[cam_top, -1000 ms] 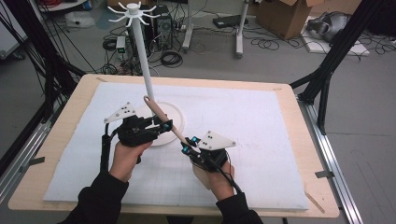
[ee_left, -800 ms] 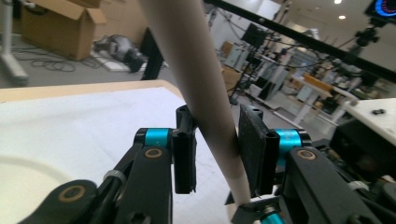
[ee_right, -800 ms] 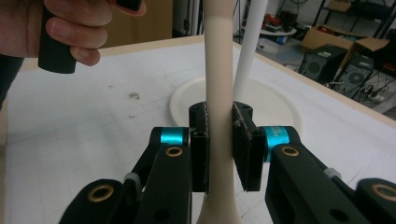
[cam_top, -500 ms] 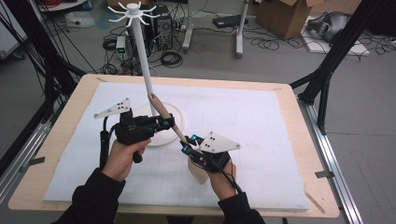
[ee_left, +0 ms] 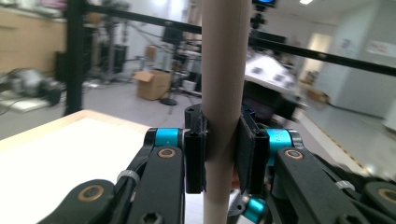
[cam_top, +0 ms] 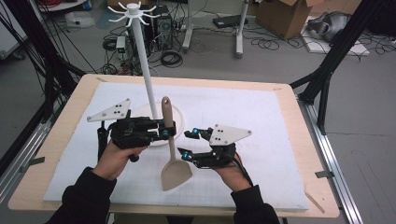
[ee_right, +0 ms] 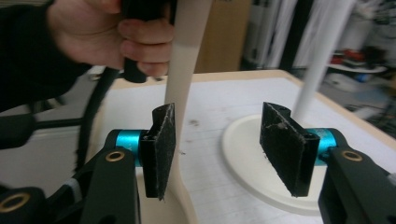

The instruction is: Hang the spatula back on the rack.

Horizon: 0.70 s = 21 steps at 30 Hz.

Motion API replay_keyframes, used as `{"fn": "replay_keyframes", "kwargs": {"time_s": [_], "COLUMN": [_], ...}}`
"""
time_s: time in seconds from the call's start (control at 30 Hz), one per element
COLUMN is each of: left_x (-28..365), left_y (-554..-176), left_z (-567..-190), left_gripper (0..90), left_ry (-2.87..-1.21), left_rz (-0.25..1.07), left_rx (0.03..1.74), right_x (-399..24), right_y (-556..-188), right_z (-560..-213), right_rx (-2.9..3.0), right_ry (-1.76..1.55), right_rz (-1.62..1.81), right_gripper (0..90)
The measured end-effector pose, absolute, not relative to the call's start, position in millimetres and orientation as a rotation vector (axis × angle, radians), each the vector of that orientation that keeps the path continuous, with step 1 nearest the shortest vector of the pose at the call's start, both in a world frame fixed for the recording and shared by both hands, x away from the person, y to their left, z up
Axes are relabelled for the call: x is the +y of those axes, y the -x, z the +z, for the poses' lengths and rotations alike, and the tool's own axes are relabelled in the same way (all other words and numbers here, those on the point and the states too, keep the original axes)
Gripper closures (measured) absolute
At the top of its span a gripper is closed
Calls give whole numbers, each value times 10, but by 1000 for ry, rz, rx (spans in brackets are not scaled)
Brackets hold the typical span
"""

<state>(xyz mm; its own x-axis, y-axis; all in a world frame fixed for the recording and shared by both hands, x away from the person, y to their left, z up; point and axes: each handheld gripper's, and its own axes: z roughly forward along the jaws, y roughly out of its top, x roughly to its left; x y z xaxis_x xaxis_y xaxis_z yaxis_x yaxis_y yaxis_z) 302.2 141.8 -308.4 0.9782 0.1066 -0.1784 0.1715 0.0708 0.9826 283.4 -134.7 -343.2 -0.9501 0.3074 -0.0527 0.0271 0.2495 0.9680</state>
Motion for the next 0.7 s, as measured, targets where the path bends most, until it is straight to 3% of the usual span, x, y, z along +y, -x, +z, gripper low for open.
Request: {"fn": "replay_keyframes", "kwargs": {"time_s": [0.17,0.33,0.47,0.6,0.7], "left_x": [1423,1420,1423,1425,1423], "left_y": [-2989,-2963,-2946,-2913,-2894], "left_z": [-3040,-3016,-3011,-3012,-3032], "left_gripper": [752,752,751,741,515], "left_ry": [-1502,-1510,-1529,-1560,-1544], "left_rz": [-58,-62,-7,118,220], "left_rx": [158,124,123,192,315], "right_x": [-1278,-1165,-1102,-1053,-1024], "right_y": [-2870,-2857,-2863,-2849,-2854], "right_z": [-3450,-3487,-3499,-3520,-3542], "right_rx": [2366,2425,2454,2421,2405], "right_ry": [-202,-137,-106,-231,-321], "right_rz": [1854,1879,1870,1816,1742], "right_gripper": [541,563,781,790,791]}}
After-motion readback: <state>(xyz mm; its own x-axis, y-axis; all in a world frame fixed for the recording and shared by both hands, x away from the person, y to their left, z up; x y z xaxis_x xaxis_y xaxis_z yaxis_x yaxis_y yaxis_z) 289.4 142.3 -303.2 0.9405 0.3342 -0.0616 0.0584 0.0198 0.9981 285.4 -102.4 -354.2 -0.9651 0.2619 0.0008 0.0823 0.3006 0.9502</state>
